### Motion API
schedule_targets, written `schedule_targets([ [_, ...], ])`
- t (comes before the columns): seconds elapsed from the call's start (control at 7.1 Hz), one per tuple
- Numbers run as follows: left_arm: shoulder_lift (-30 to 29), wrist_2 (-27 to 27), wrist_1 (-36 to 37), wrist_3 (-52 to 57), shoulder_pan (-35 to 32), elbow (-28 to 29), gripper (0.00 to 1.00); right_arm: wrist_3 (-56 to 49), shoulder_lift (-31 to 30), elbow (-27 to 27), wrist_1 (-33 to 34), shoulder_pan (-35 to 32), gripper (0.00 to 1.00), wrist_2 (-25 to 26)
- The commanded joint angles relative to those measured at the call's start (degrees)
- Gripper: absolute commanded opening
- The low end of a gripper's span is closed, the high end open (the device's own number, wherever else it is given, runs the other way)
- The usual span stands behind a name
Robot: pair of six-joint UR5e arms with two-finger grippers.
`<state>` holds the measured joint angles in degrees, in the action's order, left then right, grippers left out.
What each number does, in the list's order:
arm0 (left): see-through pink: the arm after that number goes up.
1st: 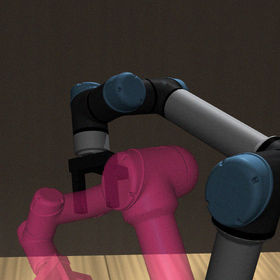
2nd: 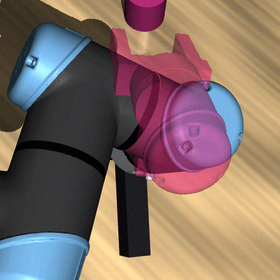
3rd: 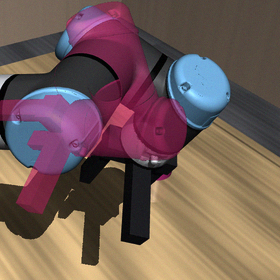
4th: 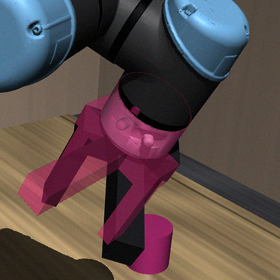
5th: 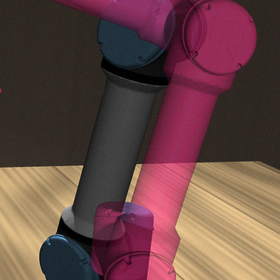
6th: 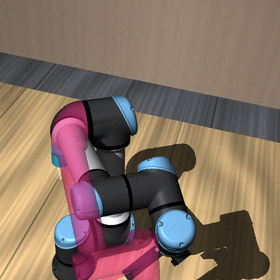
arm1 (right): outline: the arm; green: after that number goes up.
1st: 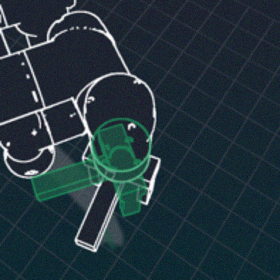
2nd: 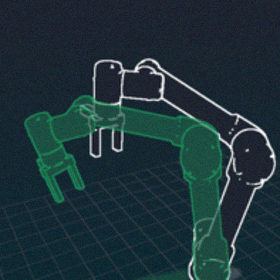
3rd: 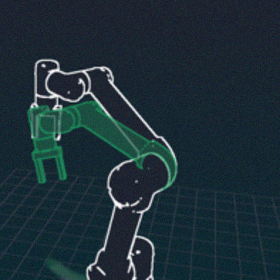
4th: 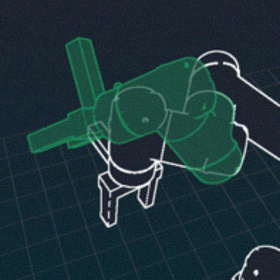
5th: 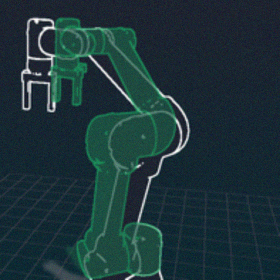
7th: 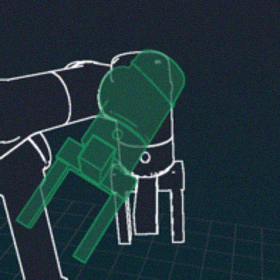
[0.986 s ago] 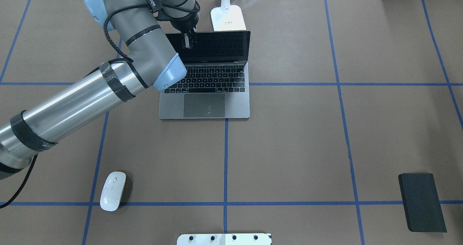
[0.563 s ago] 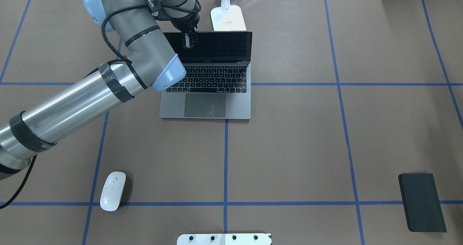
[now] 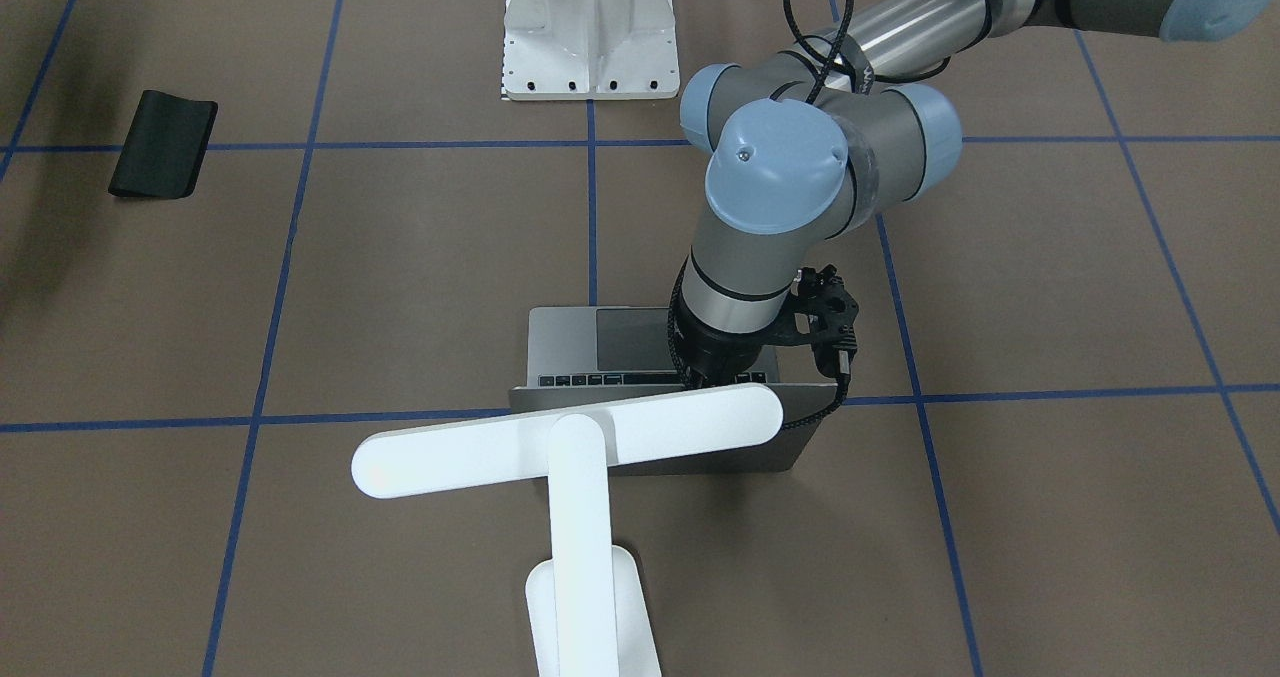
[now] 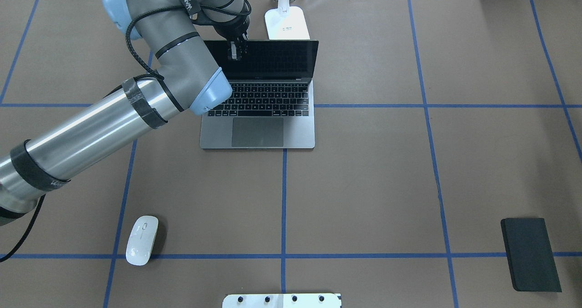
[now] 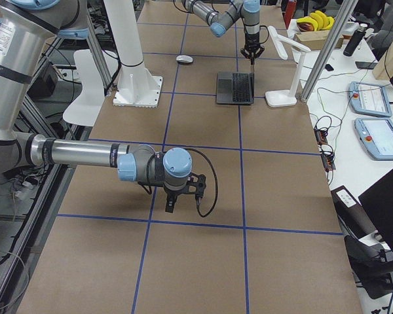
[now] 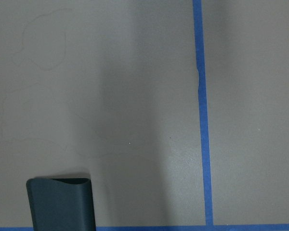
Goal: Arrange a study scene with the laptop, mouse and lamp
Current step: 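Lower the laptop onto the table in front of the lamp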
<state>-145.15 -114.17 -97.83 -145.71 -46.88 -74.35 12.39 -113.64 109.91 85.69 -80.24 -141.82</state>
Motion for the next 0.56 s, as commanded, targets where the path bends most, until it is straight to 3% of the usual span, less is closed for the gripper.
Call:
schedule_targets([
  [0.0, 0.13, 0.0, 0.09, 0.07, -0.06, 0.0, 0.37, 0.0, 0.0, 0.04, 0.0, 0.0, 1.0, -0.21],
  [0.14, 0.13, -0.09, 0.18, 0.94, -0.23, -0.18, 0.43, 0.0, 0.0, 0.13, 0.0, 0.0, 1.0, -0.38],
  [0.28, 0.22, -0.61, 0.7, 2.08, -0.75, -1.66, 0.58, 0.0, 0.0, 0.13, 0.0, 0.0, 1.0, -0.38],
  [0.42, 0.22, -0.96, 1.06, 2.27, -1.54, -3.06, 0.95, 0.0, 0.0, 0.13, 0.09, 0.0, 1.0, -0.38],
])
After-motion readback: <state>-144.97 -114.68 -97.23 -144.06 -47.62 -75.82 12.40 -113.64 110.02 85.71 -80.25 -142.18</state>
